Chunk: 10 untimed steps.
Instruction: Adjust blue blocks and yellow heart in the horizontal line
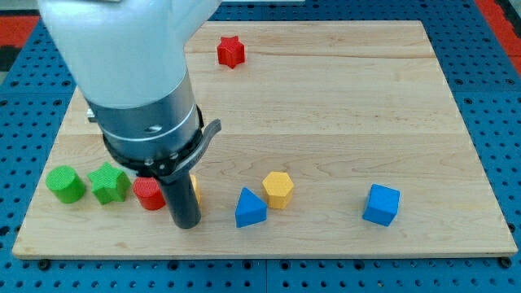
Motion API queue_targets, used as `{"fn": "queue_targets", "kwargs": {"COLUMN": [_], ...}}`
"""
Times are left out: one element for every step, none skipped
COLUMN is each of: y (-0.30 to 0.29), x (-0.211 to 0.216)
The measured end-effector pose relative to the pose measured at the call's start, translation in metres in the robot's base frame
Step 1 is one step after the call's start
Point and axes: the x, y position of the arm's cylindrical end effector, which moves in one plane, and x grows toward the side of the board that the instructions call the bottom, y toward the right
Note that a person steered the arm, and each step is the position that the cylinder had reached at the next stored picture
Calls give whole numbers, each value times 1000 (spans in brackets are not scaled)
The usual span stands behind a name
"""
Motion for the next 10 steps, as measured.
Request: {"fn": "queue_targets", "kwargs": {"y": [5, 31, 80, 74, 58, 59, 68, 117, 182, 231], "x": [25, 43, 33, 19, 14, 5, 12, 13, 13, 14]}}
